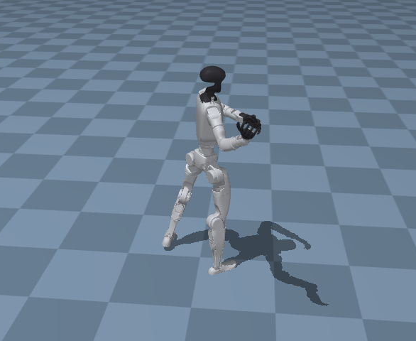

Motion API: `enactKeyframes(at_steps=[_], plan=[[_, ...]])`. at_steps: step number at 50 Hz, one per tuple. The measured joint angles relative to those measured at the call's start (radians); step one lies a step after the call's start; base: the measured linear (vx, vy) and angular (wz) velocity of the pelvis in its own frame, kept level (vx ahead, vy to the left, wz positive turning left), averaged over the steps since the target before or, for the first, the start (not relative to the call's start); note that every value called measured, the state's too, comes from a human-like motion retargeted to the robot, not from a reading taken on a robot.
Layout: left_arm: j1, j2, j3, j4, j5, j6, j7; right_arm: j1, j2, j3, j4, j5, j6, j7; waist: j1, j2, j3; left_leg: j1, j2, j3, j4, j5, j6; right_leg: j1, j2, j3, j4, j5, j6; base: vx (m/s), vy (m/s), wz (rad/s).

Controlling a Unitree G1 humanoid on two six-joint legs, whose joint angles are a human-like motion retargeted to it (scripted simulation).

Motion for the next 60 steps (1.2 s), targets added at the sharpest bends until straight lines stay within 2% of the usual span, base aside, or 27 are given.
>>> enactKeyframes(at_steps=[3, 6, 7, 8, 9, 10, 12, 13, 15, 17, 18, 20, 21, 22, 23, 25, 29, 32, 33, 35, 41, 45, 48, 51, 55, 58, 60], plan=[[0.073, 0.032, 0.054, -0.049, -0.045, 0.005, -0.003, 0.038, -0.020, -0.030, -0.092, -0.071, 0.000, -0.077, 0.083, -0.068, -0.040, -0.042, -0.003, -0.079, -0.028, -0.037, 0.009, 0.030, -0.014, -0.127, 0.038, -0.002, -0.014, 0.00, 0.32, 2.25], [0.128, 0.055, 0.074, -0.091, -0.121, 0.044, -0.004, 0.019, 0.004, 0.006, -0.334, -0.107, -0.032, -0.131, 0.202, -0.150, -0.071, -0.112, -0.004, -0.223, -0.019, -0.058, 0.010, 0.061, -0.025, -0.261, 0.096, 0.007, -0.051, 0.06, 0.35, 2.33], [0.137, 0.063, 0.074, -0.101, -0.136, 0.059, -0.010, 0.008, -0.001, 0.029, -0.401, -0.156, -0.008, -0.144, 0.249, -0.181, -0.077, -0.136, -0.005, -0.274, -0.013, -0.061, 0.007, 0.072, -0.028, -0.305, 0.118, 0.015, -0.065, 0.10, 0.36, 2.31], [0.137, 0.074, 0.072, -0.111, -0.139, 0.073, -0.023, 0.006, -0.029, 0.048, -0.428, -0.282, 0.084, -0.176, 0.297, -0.216, -0.078, -0.162, -0.008, -0.328, -0.005, -0.064, 0.001, 0.083, -0.030, -0.350, 0.141, 0.027, -0.080, 0.11, 0.36, 2.31], [0.131, 0.070, 0.055, -0.117, -0.143, 0.086, -0.031, -0.029, -0.035, 0.089, -0.484, -0.289, 0.090, -0.175, 0.357, -0.249, -0.075, -0.183, -0.013, -0.376, -0.002, -0.064, -0.006, 0.095, -0.033, -0.388, 0.164, 0.043, -0.093, 0.12, 0.36, 2.28], [0.121, 0.057, 0.030, -0.120, -0.147, 0.099, -0.037, -0.079, -0.031, 0.141, -0.553, -0.238, 0.052, -0.156, 0.424, -0.281, -0.070, -0.202, -0.019, -0.423, -0.001, -0.063, -0.013, 0.106, -0.035, -0.423, 0.186, 0.063, -0.106, 0.12, 0.35, 2.24], [0.082, 0.043, -0.007, -0.112, -0.131, 0.099, -0.054, -0.159, -0.116, 0.208, -0.436, -0.297, 0.133, -0.193, 0.549, -0.347, -0.033, -0.228, -0.037, -0.512, -0.014, -0.056, -0.030, 0.125, -0.041, -0.467, 0.237, 0.107, -0.122, 0.12, 0.34, 2.25], [0.054, 0.031, -0.029, -0.100, -0.122, 0.092, -0.064, -0.207, -0.191, 0.239, -0.303, -0.335, 0.199, -0.233, 0.618, -0.376, -0.004, -0.236, -0.047, -0.555, -0.026, -0.051, -0.039, 0.130, -0.045, -0.474, 0.268, 0.129, -0.127, 0.12, 0.33, 2.23], [-0.018, -0.011, -0.076, -0.051, -0.103, 0.058, -0.086, -0.318, -0.430, 0.340, 0.159, -0.365, 0.369, -0.235, 0.772, -0.420, 0.086, -0.238, -0.073, -0.630, -0.062, -0.033, -0.058, 0.128, -0.059, -0.450, 0.345, 0.169, -0.136, 0.11, 0.31, 2.17], [-0.060, -0.062, -0.121, 0.016, -0.089, 0.035, -0.121, -0.360, -0.634, 0.503, 0.656, -0.430, 0.561, 0.148, 0.923, -0.450, 0.184, -0.237, -0.101, -0.694, -0.105, -0.005, -0.079, 0.103, -0.064, -0.370, 0.424, 0.213, -0.141, 0.10, 0.27, 2.08], [-0.073, -0.092, -0.143, 0.054, -0.088, 0.037, -0.142, -0.364, -0.689, 0.598, 0.823, -0.530, 0.636, 0.484, 0.993, -0.460, 0.236, -0.238, -0.117, -0.722, -0.126, 0.012, -0.082, 0.083, -0.065, -0.313, 0.463, 0.238, -0.143, 0.10, 0.23, 2.01], [-0.059, -0.147, -0.164, 0.127, -0.071, 0.021, -0.138, -0.340, -0.713, 0.763, 0.937, -0.592, 0.647, 0.909, 1.098, -0.463, 0.314, -0.237, -0.145, -0.776, -0.165, 0.048, -0.092, 0.047, -0.049, -0.184, 0.525, 0.295, -0.142, 0.10, 0.19, 1.97], [-0.032, -0.170, -0.161, 0.159, -0.051, 0.009, -0.111, -0.373, -0.683, 0.833, 0.882, -0.575, 0.643, 0.895, 1.131, -0.454, 0.335, -0.231, -0.157, -0.802, -0.183, 0.063, -0.097, 0.037, -0.031, -0.112, 0.546, 0.326, -0.139, 0.11, 0.15, 1.94], [0.006, -0.179, -0.142, 0.188, -0.028, -0.005, -0.088, -0.513, -0.612, 0.988, 0.833, -0.570, 0.638, 0.837, 1.141, -0.446, 0.339, -0.223, -0.163, -0.830, -0.205, 0.078, -0.114, 0.032, -0.006, -0.042, 0.563, 0.358, -0.134, 0.11, 0.12, 1.93], [0.063, -0.160, -0.092, 0.209, -0.003, -0.027, -0.074, -0.869, -0.460, 1.310, 0.795, -0.590, 0.632, 0.694, 1.107, -0.439, 0.311, -0.210, -0.159, -0.866, -0.231, 0.093, -0.154, 0.036, 0.030, 0.024, 0.570, 0.391, -0.123, 0.11, 0.10, 1.95], [0.143, -0.208, 0.058, 0.221, 0.049, -0.042, -0.034, -1.458, -0.161, 1.855, 0.816, -0.654, 0.607, 0.477, 1.021, -0.349, 0.285, -0.208, -0.181, -0.921, -0.258, 0.116, -0.137, 0.046, 0.085, 0.155, 0.572, 0.453, -0.101, 0.11, 0.07, 1.91], [0.119, -0.181, 0.055, 0.211, 0.065, -0.061, -0.022, -1.406, 0.039, 1.908, 0.770, -0.668, 0.612, 0.460, 1.054, -0.265, 0.307, -0.197, -0.198, -1.021, -0.312, 0.138, -0.157, 0.099, 0.196, 0.394, 0.535, 0.539, -0.013, 0.10, 0.05, 1.61], [0.051, -0.092, 0.051, 0.190, 0.078, -0.060, -0.029, -1.358, 0.170, 1.823, 0.839, -0.711, 0.658, 0.406, 1.078, -0.217, 0.326, -0.190, -0.213, -1.074, -0.330, 0.139, -0.130, 0.157, 0.256, 0.524, 0.496, 0.573, 0.029, 0.11, -0.06, 1.39], [0.027, -0.058, 0.057, 0.187, 0.106, -0.056, -0.055, -1.335, 0.210, 1.729, 0.856, -0.694, 0.661, 0.365, 1.083, -0.201, 0.337, -0.185, -0.215, -1.091, -0.327, 0.135, -0.121, 0.183, 0.277, 0.549, 0.484, 0.581, 0.029, 0.13, -0.14, 1.28], [0.005, -0.007, 0.073, 0.178, 0.120, -0.035, -0.068, -1.282, 0.252, 1.682, 0.849, -0.685, 0.669, 0.337, 1.096, -0.184, 0.355, -0.183, -0.245, -1.108, -0.321, 0.137, -0.052, 0.220, 0.287, 0.607, 0.462, 0.592, 0.029, 0.12, -0.11, 1.04], [0.031, 0.095, 0.179, 0.168, 0.113, -0.032, -0.046, -1.203, 0.385, 1.526, 0.808, -0.698, 0.669, 0.272, 1.079, -0.117, 0.365, -0.163, -0.266, -1.108, -0.295, 0.123, -0.064, 0.263, 0.320, 0.700, 0.482, 0.591, 0.029, 0.05, -0.03, 0.24], [0.082, 0.084, 0.230, 0.153, 0.019, -0.040, 0.059, -1.189, 0.466, 1.540, 0.768, -0.771, 0.656, 0.286, 1.038, -0.076, 0.346, -0.183, -0.288, -1.040, -0.257, 0.133, -0.029, 0.227, 0.272, 0.702, 0.503, 0.568, 0.029, -0.16, 0.19, -0.81], [0.113, 0.040, 0.234, 0.143, -0.006, -0.057, 0.128, -1.140, 0.500, 1.533, 0.677, -0.772, 0.605, 0.344, 1.007, -0.067, 0.315, -0.208, -0.316, -0.955, -0.252, 0.149, -0.003, 0.158, 0.180, 0.637, 0.529, 0.516, 0.014, -0.20, 0.23, -1.34], [0.118, 0.010, 0.210, 0.133, 0.007, -0.073, 0.197, -1.072, 0.515, 1.523, 0.558, -0.779, 0.552, 0.413, 0.972, -0.050, 0.284, -0.208, -0.298, -0.876, -0.247, 0.142, -0.002, 0.115, 0.095, 0.463, 0.530, 0.443, -0.066, -0.15, 0.05, -1.52], [0.074, -0.012, 0.172, 0.135, 0.032, -0.075, 0.294, -0.984, 0.511, 1.515, 0.369, -0.824, 0.500, 0.459, 0.919, -0.038, 0.260, -0.207, -0.267, -0.751, -0.231, 0.118, -0.014, 0.083, -0.036, 0.176, 0.508, 0.296, -0.150, -0.16, -0.03, -1.84], [0.033, -0.022, 0.142, 0.141, 0.058, -0.069, 0.374, -0.901, 0.527, 1.483, 0.240, -0.820, 0.484, 0.410, 0.878, -0.036, 0.242, -0.209, -0.239, -0.638, -0.217, 0.098, -0.041, 0.076, -0.119, -0.056, 0.455, 0.189, -0.183, -0.19, -0.09, -2.20], [0.014, -0.020, 0.123, 0.145, 0.084, -0.077, 0.404, -0.831, 0.563, 1.450, 0.168, -0.786, 0.472, 0.347, 0.847, -0.025, 0.220, -0.215, -0.194, -0.562, -0.187, 0.071, -0.113, 0.079, -0.145, -0.229, 0.404, 0.133, -0.198, -0.20, -0.16, -2.46]])
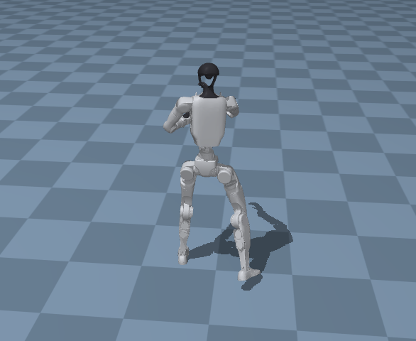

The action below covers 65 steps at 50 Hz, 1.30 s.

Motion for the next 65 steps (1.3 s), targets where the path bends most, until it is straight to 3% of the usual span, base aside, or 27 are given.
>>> enactKeyframes(at_steps=[3, 6, 10, 12, 16, 21, 27, 32, 39, 45, 49, 50, 52, 58, 62, 65], plan=[[-0.017, -0.007, -0.022, 0.009, -0.006, 0.000, 0.015, 0.122, 0.082, -0.060, -0.079, 0.064, -0.015, -0.084, -0.041, 0.003, -0.026, -0.017, 0.059, 0.139, 0.047, -0.023, -0.046, 0.005, -0.013, -0.261, -0.115, -0.053, -0.005, -0.21, -0.24, -2.72], [-0.024, 0.000, -0.041, 0.017, -0.016, 0.012, -0.011, 0.278, 0.169, -0.124, -0.152, 0.110, -0.033, -0.147, -0.102, -0.009, -0.045, -0.021, 0.112, 0.273, 0.100, -0.036, -0.053, -0.016, 0.009, -0.372, -0.241, -0.072, 0.027, -0.17, -0.34, -2.69], [-0.008, 0.013, -0.055, 0.009, -0.029, 0.041, -0.048, 0.478, 0.249, -0.171, -0.180, 0.223, -0.068, -0.169, -0.243, -0.018, -0.042, 0.014, 0.173, 0.422, 0.161, -0.013, -0.012, -0.087, 0.039, -0.237, -0.314, -0.082, 0.046, -0.10, -0.41, -2.31], [-0.006, 0.007, -0.060, 0.003, -0.095, 0.069, -0.030, 0.544, 0.256, -0.184, -0.161, 0.310, -0.072, -0.156, -0.330, -0.033, -0.031, 0.056, 0.166, 0.490, 0.138, 0.032, 0.053, -0.125, 0.045, -0.135, -0.337, -0.077, 0.043, -0.03, -0.43, -2.09], [0.009, 0.005, -0.097, -0.010, -0.168, 0.084, -0.053, 0.654, 0.227, -0.236, -0.131, 0.512, -0.107, -0.067, -0.540, -0.040, -0.030, 0.097, 0.232, 0.523, 0.245, 0.080, 0.107, -0.144, 0.090, 0.004, -0.349, -0.094, 0.043, 0.08, -0.40, -1.75], [-0.067, -0.039, -0.190, 0.024, -0.207, 0.113, -0.152, 0.742, 0.133, -0.371, -0.127, 0.835, -0.176, 0.068, -0.734, -0.029, -0.047, 0.123, 0.287, 0.434, 0.362, 0.151, 0.132, -0.140, 0.151, 0.146, -0.355, -0.115, 0.059, 0.16, -0.31, -1.58], [-0.284, -0.143, -0.333, 0.107, -0.192, 0.169, -0.324, 0.791, -0.022, -0.591, -0.093, 1.149, -0.270, 0.140, -0.817, 0.004, -0.067, 0.126, 0.254, 0.226, 0.423, 0.285, 0.127, -0.136, 0.201, 0.309, -0.378, -0.101, 0.109, 0.17, -0.18, -1.48], [-0.439, -0.214, -0.427, 0.111, -0.119, 0.158, -0.438, 0.798, -0.131, -0.784, -0.038, 1.395, -0.352, 0.218, -0.845, 0.040, -0.093, 0.098, 0.171, 0.001, 0.441, 0.406, 0.084, -0.140, 0.220, 0.397, -0.398, -0.078, 0.156, 0.16, -0.09, -0.99], [-0.487, -0.232, -0.473, 0.046, -0.134, 0.166, -0.514, 0.805, -0.261, -0.960, -0.030, 1.525, -0.405, 0.265, -0.895, 0.080, -0.141, 0.123, 0.055, -0.223, 0.381, 0.515, -0.014, -0.144, 0.216, 0.461, -0.400, -0.080, 0.153, 0.11, -0.03, -0.50], [-0.475, -0.213, -0.486, -0.024, -0.207, 0.143, -0.479, 0.789, -0.369, -1.032, -0.089, 1.537, -0.466, 0.235, -0.920, 0.101, -0.147, 0.137, 0.023, -0.268, 0.364, 0.547, -0.069, -0.144, 0.203, 0.479, -0.393, -0.104, 0.134, 0.02, 0.00, -0.08], [-0.463, -0.194, -0.489, -0.059, -0.223, 0.113, -0.430, 0.759, -0.449, -1.090, -0.141, 1.498, -0.510, 0.198, -0.915, 0.109, -0.145, 0.128, 0.021, -0.262, 0.383, 0.537, -0.073, -0.143, 0.193, 0.471, -0.398, -0.113, 0.125, -0.04, 0.07, 0.03], [-0.459, -0.190, -0.488, -0.067, -0.221, 0.113, -0.424, 0.749, -0.469, -1.101, -0.163, 1.497, -0.488, 0.217, -0.910, 0.110, -0.146, 0.125, 0.021, -0.259, 0.389, 0.529, -0.070, -0.144, 0.191, 0.469, -0.399, -0.113, 0.124, -0.07, 0.09, 0.09], [-0.444, -0.177, -0.468, -0.083, -0.206, 0.097, -0.370, 0.719, -0.537, -1.134, -0.147, 1.418, -0.531, 0.105, -0.900, 0.114, -0.142, 0.119, 0.029, -0.246, 0.404, 0.498, -0.056, -0.143, 0.190, 0.459, -0.402, -0.113, 0.127, -0.08, 0.10, 0.16], [-0.331, -0.133, -0.384, -0.150, -0.198, 0.090, -0.245, 0.584, -0.722, -1.136, -0.196, 1.150, -0.542, -0.138, -0.870, 0.108, -0.154, 0.122, 0.096, -0.096, 0.423, 0.320, 0.031, -0.131, 0.179, 0.384, -0.405, -0.105, 0.124, -0.10, 0.13, 0.53], [-0.244, -0.109, -0.323, -0.215, -0.233, 0.100, -0.214, 0.485, -0.840, -1.134, -0.254, 0.889, -0.484, -0.313, -0.854, 0.090, -0.183, 0.140, 0.184, 0.105, 0.394, 0.164, 0.074, -0.102, 0.170, 0.255, -0.394, -0.106, 0.112, -0.12, 0.17, 1.49], [-0.198, -0.076, -0.242, -0.295, -0.235, 0.121, -0.278, 0.432, -0.948, -1.151, -0.301, 0.602, -0.349, -0.507, -0.826, 0.065, -0.216, 0.150, 0.245, 0.266, 0.361, 0.057, 0.087, -0.067, 0.157, 0.115, -0.366, -0.116, 0.115, -0.11, 0.24, 2.37]])
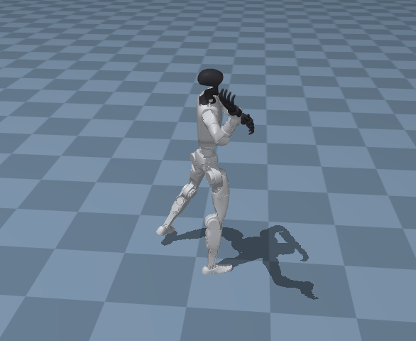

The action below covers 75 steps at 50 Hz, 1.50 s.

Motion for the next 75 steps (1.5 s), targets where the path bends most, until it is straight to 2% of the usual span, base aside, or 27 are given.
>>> enactKeyframes(at_steps=[3, 5, 9, 12, 15, 17, 18, 20, 21, 22, 23, 25, 27, 30, 33, 35, 40, 45, 47, 50, 52, 55, 60, 65, 67, 71, 75], plan=[[0.042, 0.037, 0.098, -0.078, -0.027, 0.015, -0.078, -0.023, -0.084, -0.015, -0.085, -0.238, 0.152, -0.149, 0.063, -0.042, -0.041, -0.008, 0.031, 0.101, -0.045, -0.092, 0.017, 0.036, -0.020, -0.164, 0.058, -0.010, 0.013, -0.08, 0.31, 2.85], [0.065, 0.055, 0.151, -0.117, -0.062, 0.023, -0.106, -0.030, -0.105, -0.009, -0.175, -0.355, 0.223, -0.196, 0.128, -0.078, -0.066, -0.025, 0.035, 0.110, -0.084, -0.140, 0.032, 0.058, -0.035, -0.272, 0.110, -0.008, 0.014, -0.05, 0.36, 2.91], [0.072, 0.054, 0.201, -0.164, -0.100, 0.033, -0.136, -0.035, -0.065, 0.044, -0.362, -0.539, 0.315, -0.164, 0.325, -0.174, -0.088, -0.086, 0.013, -0.046, -0.153, -0.183, 0.056, 0.106, -0.060, -0.432, 0.227, 0.049, -0.030, 0.01, 0.41, 2.72], [0.025, 0.019, 0.194, -0.176, -0.092, 0.036, -0.165, -0.073, 0.003, 0.109, -0.418, -0.630, 0.378, -0.098, 0.509, -0.267, -0.057, -0.127, -0.019, -0.215, -0.180, -0.182, 0.041, 0.134, -0.083, -0.451, 0.334, 0.131, -0.073, 0.07, 0.42, 2.55], [-0.076, -0.063, 0.159, -0.136, -0.051, 0.023, -0.196, -0.174, 0.001, 0.235, -0.249, -0.666, 0.462, -0.002, 0.718, -0.365, 0.026, -0.148, -0.081, -0.361, -0.210, -0.165, -0.002, 0.123, -0.115, -0.339, 0.460, 0.226, -0.075, 0.09, 0.39, 2.51], [-0.157, -0.133, 0.132, -0.063, 0.000, -0.009, -0.194, -0.291, -0.074, 0.439, 0.099, -0.611, 0.495, 0.105, 0.854, -0.426, 0.103, -0.152, -0.139, -0.440, -0.247, -0.139, -0.033, 0.098, -0.118, -0.189, 0.519, 0.293, -0.047, 0.09, 0.34, 2.50], [-0.191, -0.169, 0.113, -0.016, 0.029, -0.031, -0.181, -0.374, -0.116, 0.602, 0.322, -0.569, 0.500, 0.207, 0.916, -0.453, 0.143, -0.153, -0.167, -0.478, -0.270, -0.123, -0.048, 0.087, -0.107, -0.102, 0.534, 0.328, -0.028, 0.09, 0.29, 2.54], [-0.205, -0.224, 0.094, 0.079, 0.071, -0.048, -0.153, -0.714, -0.089, 1.148, 0.738, -0.539, 0.530, 0.608, 0.984, -0.486, 0.187, -0.158, -0.214, -0.559, -0.320, -0.085, -0.073, 0.081, -0.054, 0.081, 0.532, 0.398, 0.012, 0.09, 0.25, 2.63], [-0.193, -0.248, 0.125, 0.119, 0.096, -0.059, -0.133, -0.971, 0.016, 1.485, 0.942, -0.564, 0.536, 0.810, 0.979, -0.463, 0.189, -0.162, -0.230, -0.604, -0.344, -0.066, -0.084, 0.088, -0.011, 0.174, 0.518, 0.429, 0.031, 0.09, 0.21, 2.73], [-0.182, -0.271, 0.149, 0.155, 0.121, -0.067, -0.114, -1.148, 0.099, 1.727, 1.099, -0.581, 0.543, 0.969, 0.978, -0.441, 0.197, -0.166, -0.244, -0.649, -0.369, -0.049, -0.094, 0.098, 0.033, 0.267, 0.502, 0.458, 0.048, 0.09, 0.18, 2.77], [-0.171, -0.293, 0.158, 0.183, 0.147, -0.071, -0.096, -1.163, 0.135, 1.780, 1.159, -0.582, 0.552, 1.039, 0.987, -0.421, 0.213, -0.167, -0.256, -0.693, -0.393, -0.034, -0.103, 0.113, 0.079, 0.359, 0.485, 0.483, 0.063, 0.09, 0.15, 2.74], [-0.143, -0.307, 0.184, 0.211, 0.195, -0.074, -0.087, -1.160, 0.165, 1.761, 1.155, -0.583, 0.566, 1.015, 0.994, -0.375, 0.247, -0.166, -0.277, -0.780, -0.440, -0.009, -0.123, 0.147, 0.169, 0.537, 0.457, 0.527, 0.092, 0.09, 0.11, 2.68], [-0.110, -0.273, 0.214, 0.206, 0.206, -0.089, -0.106, -1.119, 0.170, 1.695, 1.048, -0.620, 0.545, 0.890, 0.979, -0.325, 0.280, -0.157, -0.276, -0.863, -0.485, 0.003, -0.150, 0.193, 0.259, 0.679, 0.430, 0.570, 0.112, 0.14, -0.03, 2.57], [-0.054, -0.178, 0.223, 0.194, 0.188, -0.121, -0.138, -1.049, 0.190, 1.702, 0.946, -0.752, 0.523, 0.779, 0.951, -0.277, 0.320, -0.119, -0.264, -0.971, -0.558, 0.003, -0.193, 0.277, 0.362, 0.807, 0.392, 0.611, 0.112, 0.25, -0.16, 2.24], [-0.001, -0.068, 0.226, 0.187, 0.185, -0.126, -0.168, -1.038, 0.231, 1.686, 0.934, -0.832, 0.545, 0.776, 0.945, -0.247, 0.334, -0.097, -0.272, -1.014, -0.635, 0.025, -0.179, 0.312, 0.391, 0.871, 0.371, 0.618, 0.112, 0.24, -0.14, 1.30], [0.031, 0.011, 0.232, 0.185, 0.179, -0.115, -0.190, -1.036, 0.265, 1.646, 0.937, -0.805, 0.557, 0.787, 0.955, -0.232, 0.332, -0.085, -0.279, -1.021, -0.668, 0.034, -0.160, 0.318, 0.386, 0.871, 0.368, 0.616, 0.112, 0.18, -0.06, 0.44], [0.129, 0.215, 0.259, 0.148, 0.170, -0.103, -0.236, -1.011, 0.289, 1.617, 0.891, -0.728, 0.552, 0.739, 0.998, -0.207, 0.299, -0.095, -0.296, -0.991, -0.668, 0.044, -0.129, 0.265, 0.347, 0.780, 0.409, 0.614, 0.112, 0.00, 0.10, -0.35], [0.279, 0.278, 0.339, 0.110, 0.132, -0.097, -0.210, -1.008, 0.314, 1.596, 0.770, -0.801, 0.544, 0.719, 1.006, -0.137, 0.233, -0.120, -0.324, -0.908, -0.628, 0.064, -0.161, 0.198, 0.249, 0.711, 0.426, 0.598, 0.112, -0.16, 0.38, -1.07], [0.310, 0.268, 0.367, 0.097, 0.134, -0.116, -0.158, -0.994, 0.313, 1.585, 0.695, -0.809, 0.522, 0.671, 1.006, -0.129, 0.215, -0.137, -0.355, -0.851, -0.607, 0.066, -0.170, 0.158, 0.177, 0.658, 0.447, 0.562, 0.094, -0.11, 0.31, -1.41], [0.305, 0.240, 0.378, 0.096, 0.108, -0.138, -0.055, -0.980, 0.310, 1.631, 0.613, -0.875, 0.501, 0.623, 0.989, -0.116, 0.198, -0.140, -0.351, -0.779, -0.585, 0.052, -0.171, 0.124, 0.093, 0.494, 0.457, 0.506, 0.019, -0.07, 0.08, -1.38], [0.282, 0.200, 0.378, 0.111, 0.121, -0.145, 0.000, -0.944, 0.311, 1.602, 0.530, -0.828, 0.475, 0.617, 0.967, -0.104, 0.190, -0.144, -0.347, -0.726, -0.569, 0.042, -0.181, 0.107, 0.032, 0.374, 0.461, 0.456, -0.014, -0.09, 0.03, -1.47], [0.216, 0.153, 0.372, 0.148, 0.128, -0.161, 0.089, -0.836, 0.314, 1.510, 0.378, -0.695, 0.435, 0.584, 0.922, -0.100, 0.189, -0.152, -0.355, -0.635, -0.538, 0.024, -0.194, 0.093, -0.071, 0.188, 0.458, 0.364, -0.049, -0.11, 0.04, -1.58], [0.101, 0.103, 0.360, 0.211, 0.071, -0.173, 0.151, -0.587, 0.393, 1.311, 0.168, -0.326, 0.334, 0.574, 0.843, -0.085, 0.187, -0.169, -0.345, -0.453, -0.483, -0.003, -0.194, 0.097, -0.204, -0.152, 0.384, 0.228, -0.092, -0.15, 0.00, -1.95], [-0.020, 0.091, 0.325, 0.284, 0.072, -0.185, 0.191, -0.376, 0.510, 1.168, 0.081, -0.104, 0.270, 0.596, 0.803, -0.075, 0.176, -0.200, -0.252, -0.225, -0.396, -0.050, -0.194, 0.083, -0.220, -0.475, 0.239, 0.154, -0.087, -0.18, -0.22, -2.59], [-0.066, 0.081, 0.305, 0.326, 0.087, -0.188, 0.219, -0.299, 0.572, 1.122, 0.083, -0.010, 0.248, 0.601, 0.784, -0.080, 0.173, -0.211, -0.208, -0.134, -0.348, -0.070, -0.194, 0.059, -0.204, -0.521, 0.179, 0.132, -0.065, -0.16, -0.34, -2.64], [-0.132, 0.049, 0.271, 0.441, 0.146, -0.167, 0.259, -0.181, 0.702, 1.049, 0.138, 0.155, 0.217, 0.611, 0.698, -0.082, 0.172, -0.209, -0.129, 0.017, -0.262, -0.088, -0.179, -0.011, -0.164, -0.438, 0.090, 0.089, -0.034, -0.13, -0.37, -2.23], [-0.174, 0.003, 0.249, 0.558, 0.172, -0.117, 0.259, -0.105, 0.799, 0.991, 0.214, 0.225, 0.202, 0.606, 0.552, -0.076, 0.184, -0.144, -0.117, 0.149, -0.315, -0.037, -0.127, -0.077, -0.139, -0.292, 0.035, 0.078, -0.024, -0.09, -0.35, -1.65]])
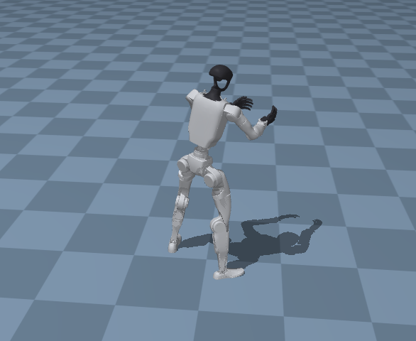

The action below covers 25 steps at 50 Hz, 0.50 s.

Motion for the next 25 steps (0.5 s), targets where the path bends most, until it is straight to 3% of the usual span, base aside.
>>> enactKeyframes(at_steps=[6, 12, 18, 21, 25], plan=[[-0.007, -0.046, -0.086, 0.066, 0.016, 0.036, -0.082, 0.148, 0.090, -0.094, 0.049, 0.143, -0.054, 0.033, -0.280, 0.018, 0.006, 0.065, 0.074, 0.103, 0.074, 0.045, 0.085, -0.040, 0.059, 0.157, -0.015, -0.029, -0.012, 0.05, -0.35, -1.33], [-0.031, -0.085, -0.165, 0.070, 0.000, 0.060, -0.177, 0.285, 0.066, -0.245, 0.050, 0.269, -0.100, 0.063, -0.492, 0.005, 0.021, 0.113, 0.135, 0.071, 0.212, 0.108, 0.139, -0.054, 0.113, 0.332, -0.009, -0.054, -0.001, 0.15, -0.26, -1.56], [-0.116, -0.185, -0.257, 0.143, -0.107, 0.078, -0.225, 0.406, -0.014, -0.499, 0.038, 0.441, -0.158, 0.133, -0.585, -0.001, 0.038, 0.117, 0.133, -0.085, 0.336, 0.181, 0.201, -0.046, 0.161, 0.499, -0.040, -0.034, 0.066, 0.16, -0.14, -1.54], [-0.141, -0.242, -0.302, 0.191, -0.186, 0.082, -0.244, 0.455, -0.054, -0.637, 0.043, 0.481, -0.182, 0.161, -0.610, 0.006, 0.034, 0.108, 0.120, -0.179, 0.382, 0.234, 0.207, -0.062, 0.185, 0.566, -0.007, -0.037, 0.131, 0.15, -0.10, -1.25], [-0.164, -0.331, -0.334, 0.272, -0.336, 0.072, -0.197, 0.503, -0.091, -0.800, 0.032, 0.504, -0.209, 0.186, -0.644, 0.041, 0.029, 0.079, 0.093, -0.299, 0.439, 0.305, 0.213, -0.027, 0.201, 0.621, -0.085, -0.012, 0.085, 0.12, -0.01, -0.87]])
